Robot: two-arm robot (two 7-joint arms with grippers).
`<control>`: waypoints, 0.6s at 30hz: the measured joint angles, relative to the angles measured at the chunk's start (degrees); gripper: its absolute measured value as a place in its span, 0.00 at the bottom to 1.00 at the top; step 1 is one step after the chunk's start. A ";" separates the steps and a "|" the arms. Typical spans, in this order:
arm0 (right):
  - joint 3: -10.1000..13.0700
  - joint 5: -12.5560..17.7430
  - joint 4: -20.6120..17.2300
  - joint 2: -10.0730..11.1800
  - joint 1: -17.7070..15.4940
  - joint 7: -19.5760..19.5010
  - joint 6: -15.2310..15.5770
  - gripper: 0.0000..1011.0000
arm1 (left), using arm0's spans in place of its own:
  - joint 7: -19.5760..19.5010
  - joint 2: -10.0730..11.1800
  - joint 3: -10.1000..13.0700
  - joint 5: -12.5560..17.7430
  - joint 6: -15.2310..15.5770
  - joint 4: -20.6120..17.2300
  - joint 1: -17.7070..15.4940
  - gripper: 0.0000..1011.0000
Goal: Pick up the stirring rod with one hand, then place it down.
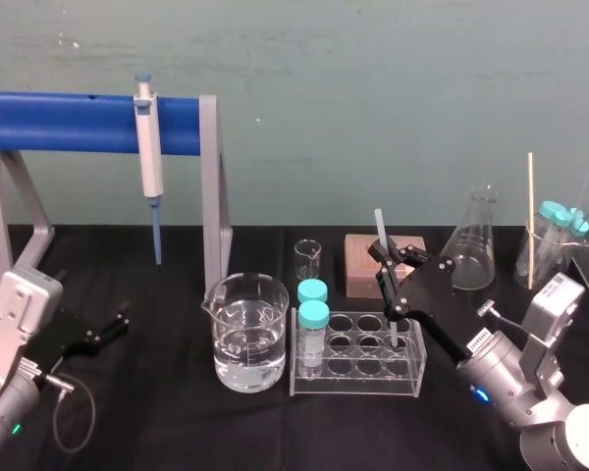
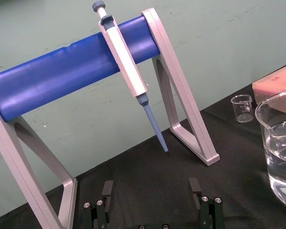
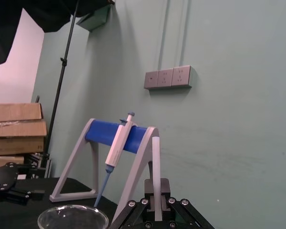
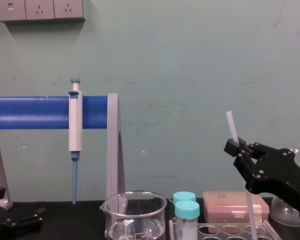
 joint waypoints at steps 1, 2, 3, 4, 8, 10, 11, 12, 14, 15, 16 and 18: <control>-0.02 0.06 0.31 -0.03 0.15 0.11 0.06 0.07 | 0.00 0.00 0.00 0.00 0.00 0.00 0.00 0.99; -0.06 0.22 0.91 -0.10 0.42 0.30 0.23 0.07 | 0.00 0.00 0.00 0.00 0.00 0.00 0.00 0.99; -0.07 0.32 1.22 -0.13 0.54 0.41 0.29 0.07 | 0.00 0.00 0.00 0.00 0.00 0.00 0.00 0.99; -0.07 0.42 1.50 -0.16 0.66 0.52 0.36 0.07 | 0.00 0.00 0.00 0.00 0.00 0.00 0.00 0.99; -0.11 0.93 3.19 -0.33 1.37 1.16 0.76 0.07 | 0.00 0.00 0.00 0.00 0.00 0.00 0.00 0.99; -0.16 0.99 3.71 -0.36 1.59 1.42 0.82 0.07 | 0.00 0.00 0.00 0.00 0.00 0.00 0.00 0.99; -0.19 1.04 3.94 -0.38 1.70 1.54 0.85 0.07 | 0.00 0.00 0.00 0.00 0.00 0.00 0.00 0.99; -0.22 1.11 4.21 -0.40 1.83 1.67 0.87 0.07 | 0.00 0.00 0.00 0.00 0.00 0.00 0.00 0.99; -0.34 1.32 5.05 -0.48 2.24 2.21 0.95 0.07 | 0.00 0.00 0.00 0.00 0.00 0.00 0.00 0.99; -0.37 1.36 5.21 -0.50 2.30 2.35 0.98 0.07 | 0.00 0.00 0.00 0.00 0.00 0.00 0.00 0.99; -0.39 1.41 5.40 -0.51 2.38 2.48 1.03 0.07 | 0.00 0.00 0.00 0.00 0.00 0.00 0.00 0.99; -0.40 1.72 5.91 -0.54 2.60 2.83 1.18 0.07 | 0.00 0.00 0.00 0.00 0.00 0.00 0.00 0.99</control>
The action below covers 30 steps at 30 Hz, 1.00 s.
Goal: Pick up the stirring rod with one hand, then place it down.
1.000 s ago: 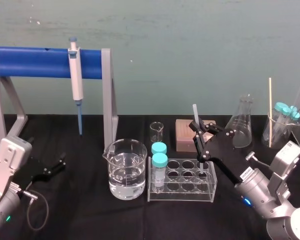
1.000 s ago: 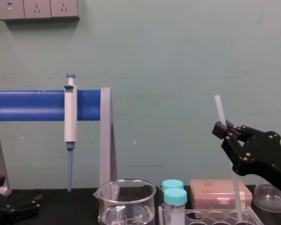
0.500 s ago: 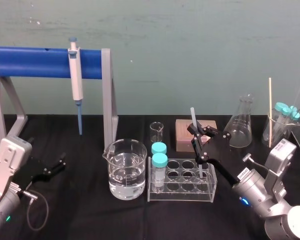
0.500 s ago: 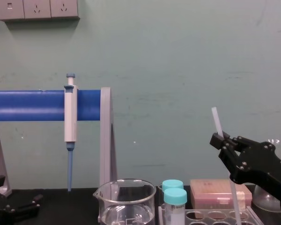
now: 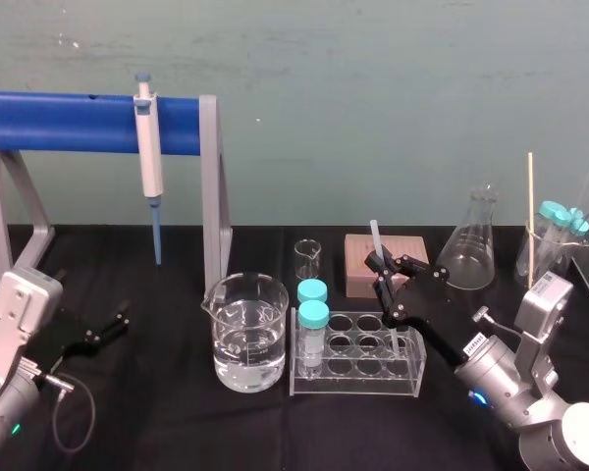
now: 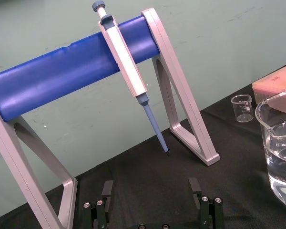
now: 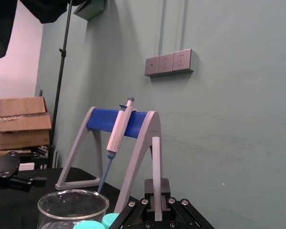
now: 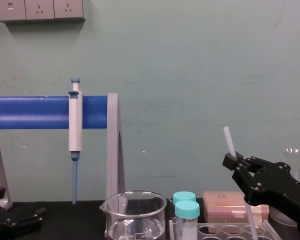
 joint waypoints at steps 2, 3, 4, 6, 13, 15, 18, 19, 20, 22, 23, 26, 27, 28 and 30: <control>0.00 0.13 0.22 -0.03 0.09 0.17 0.12 0.07 | 0.00 0.00 0.00 0.00 0.00 0.00 0.00 0.99; 0.00 0.24 0.40 -0.05 0.15 0.31 0.24 0.07 | 0.00 0.00 0.00 0.00 0.00 -0.01 0.00 0.99; -0.01 0.32 0.50 -0.06 0.19 0.39 0.29 0.07 | 0.00 0.00 0.00 0.00 0.00 -0.01 0.00 0.99; -0.03 0.46 0.71 -0.08 0.24 0.54 0.36 0.07 | 0.00 0.00 0.00 0.00 0.00 0.00 0.00 0.99; -0.08 1.06 1.45 -0.13 0.35 1.33 0.65 0.07 | 0.00 0.00 0.00 0.00 0.00 0.00 0.00 0.99; -0.10 1.34 1.79 -0.17 0.40 1.65 0.74 0.07 | 0.00 0.00 0.00 0.00 0.00 0.00 0.00 0.99; -0.20 1.63 2.39 -0.26 0.58 2.20 0.84 0.07 | 0.00 0.00 0.00 0.00 0.00 0.00 0.00 0.99; -0.21 1.70 2.50 -0.28 0.61 2.28 0.88 0.07 | 0.00 0.00 0.00 0.00 0.00 0.00 0.00 0.99; -0.21 1.70 2.50 -0.28 0.61 2.28 0.88 0.07 | 0.00 0.00 0.00 0.00 0.00 0.00 0.00 0.99; -0.22 1.89 2.71 -0.30 0.66 2.47 1.07 0.07 | 0.00 0.00 0.00 0.00 0.00 0.00 0.00 0.99; -0.22 1.93 2.74 -0.29 0.66 2.53 1.22 0.07 | 0.00 0.00 0.00 0.00 0.00 0.00 0.00 0.99; -0.24 1.90 2.74 -0.30 0.66 2.45 1.40 0.07 | 0.00 0.00 0.00 0.00 0.00 0.00 0.00 0.99; -0.25 1.88 2.74 -0.29 0.65 2.40 1.45 0.07 | 0.00 0.00 0.00 0.00 0.00 0.00 0.00 0.99; -0.25 1.89 2.74 -0.29 0.65 2.40 1.45 0.07 | 0.00 0.00 0.00 0.00 0.00 0.00 0.00 0.99; -0.25 1.89 2.74 -0.29 0.64 2.39 1.46 0.07 | 0.00 0.00 0.00 0.00 0.00 0.00 0.00 0.99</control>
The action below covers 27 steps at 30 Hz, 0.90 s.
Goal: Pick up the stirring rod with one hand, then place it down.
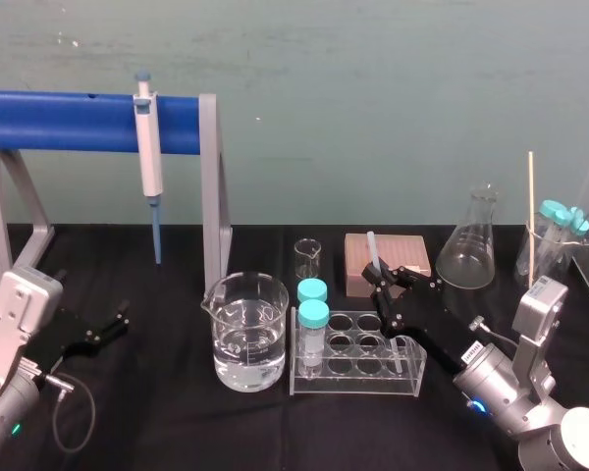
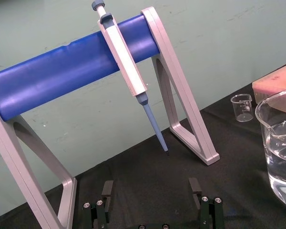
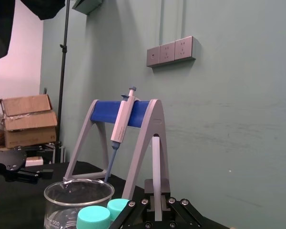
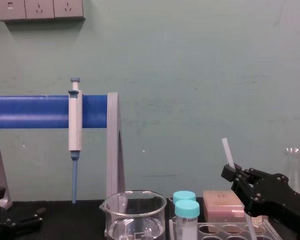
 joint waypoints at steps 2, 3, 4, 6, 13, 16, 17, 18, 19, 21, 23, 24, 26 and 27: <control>0.00 0.00 0.00 0.01 -0.01 -0.01 0.00 0.07 | 0.00 0.00 0.00 0.00 0.00 0.00 0.00 0.99; 0.00 -0.01 0.00 0.01 -0.02 -0.01 -0.01 0.07 | 0.00 0.00 0.00 0.00 0.00 0.00 0.00 0.99; 0.00 -0.01 -0.01 0.02 -0.02 -0.01 -0.01 0.07 | 0.00 0.00 0.00 0.00 0.00 0.00 0.00 0.99; 0.01 -0.02 -0.02 0.02 -0.02 -0.02 -0.02 0.07 | 0.00 0.00 0.00 0.00 0.00 0.00 0.00 0.99; 0.05 -0.03 -0.04 0.04 -0.03 -0.05 -0.07 0.07 | 0.00 0.00 0.00 0.00 0.00 0.00 0.00 0.99; 0.05 -0.03 -0.06 0.03 -0.02 -0.07 -0.09 0.07 | 0.00 0.00 0.00 0.00 0.00 0.00 0.00 0.99; 0.05 -0.04 -0.06 0.03 -0.02 -0.07 -0.09 0.08 | 0.00 0.00 0.00 0.00 0.00 0.00 0.00 0.99; 0.05 -0.04 -0.07 0.04 -0.02 -0.08 -0.09 0.09 | 0.00 0.00 0.00 0.00 0.00 0.00 0.00 0.99; 0.05 -0.04 -0.07 0.04 -0.02 -0.08 -0.10 0.12 | 0.00 0.00 0.00 0.00 0.00 0.00 0.00 0.99; 0.05 -0.04 -0.08 0.04 -0.02 -0.08 -0.11 0.17 | 0.00 0.00 0.00 0.00 0.00 0.00 0.00 0.99; 0.05 -0.04 -0.09 0.04 -0.02 -0.08 -0.12 0.24 | 0.00 0.00 0.00 0.00 0.00 0.00 0.00 0.99; 0.05 -0.04 -0.10 0.04 -0.02 -0.09 -0.12 0.27 | 0.00 0.00 0.00 0.00 0.00 0.00 0.00 0.99; 0.05 -0.04 -0.10 0.04 -0.02 -0.09 -0.14 0.31 | 0.00 0.00 0.00 0.00 0.00 0.00 0.00 0.99; 0.06 -0.04 -0.10 0.03 -0.02 -0.09 -0.15 0.37 | 0.00 0.00 0.00 0.00 0.00 0.00 0.00 0.99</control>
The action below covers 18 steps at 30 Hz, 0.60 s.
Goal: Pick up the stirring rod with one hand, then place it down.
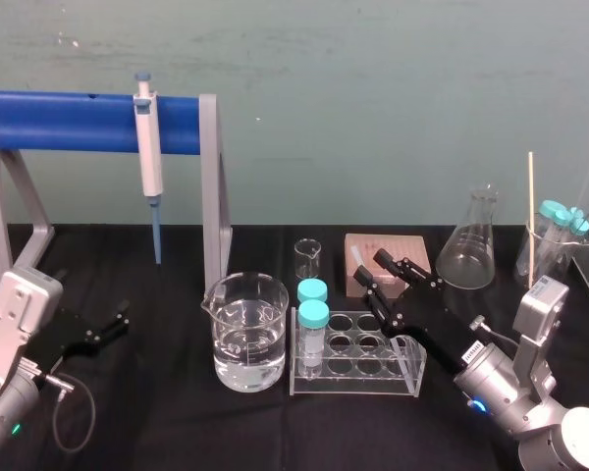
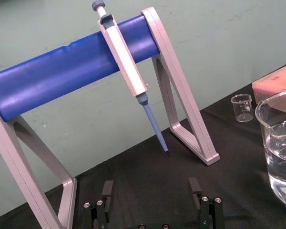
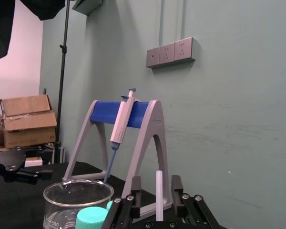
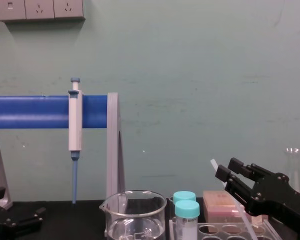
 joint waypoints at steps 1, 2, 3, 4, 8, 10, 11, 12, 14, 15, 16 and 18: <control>0.00 0.00 0.00 0.00 0.00 0.00 -0.01 0.38 | 0.00 0.00 0.00 0.00 0.00 0.00 0.00 0.99; 0.00 0.00 0.00 0.00 0.00 0.00 -0.02 0.44 | 0.00 0.00 0.00 0.00 0.00 0.00 0.00 0.99; 0.00 0.00 0.00 0.00 0.00 0.00 -0.03 0.47 | 0.00 0.00 0.00 0.00 0.00 0.00 0.00 0.99; 0.00 0.00 0.00 0.00 0.00 0.00 -0.03 0.49 | 0.00 0.00 0.00 0.00 0.00 0.00 0.00 0.99; 0.00 0.00 0.00 0.00 0.00 0.00 -0.05 0.61 | 0.00 0.00 0.00 0.00 0.00 0.00 0.00 0.99; 0.00 0.00 0.00 0.00 0.00 0.00 -0.05 0.69 | 0.00 0.00 0.00 0.00 0.00 0.00 0.00 0.99; 0.00 0.00 0.00 0.00 0.00 0.00 -0.05 0.72 | 0.00 0.00 0.00 0.00 0.00 0.00 0.00 0.99; 0.00 0.00 0.00 0.00 0.00 0.00 -0.06 0.75 | 0.00 0.00 0.00 0.00 0.00 0.00 0.00 0.99; 0.00 0.00 0.00 0.00 0.00 0.00 -0.05 0.82 | 0.00 0.00 0.00 0.00 0.00 0.00 0.00 0.99; 0.00 0.00 0.00 0.00 0.00 0.00 -0.05 0.84 | 0.00 0.00 0.00 0.00 0.00 0.00 0.00 0.99; 0.00 0.00 0.00 0.00 0.00 0.00 -0.05 0.88 | 0.00 0.00 0.00 0.00 0.00 0.00 0.00 0.99; 0.00 0.00 0.00 0.00 0.00 0.00 -0.06 0.92 | 0.00 0.00 0.00 0.00 0.00 0.00 0.00 0.99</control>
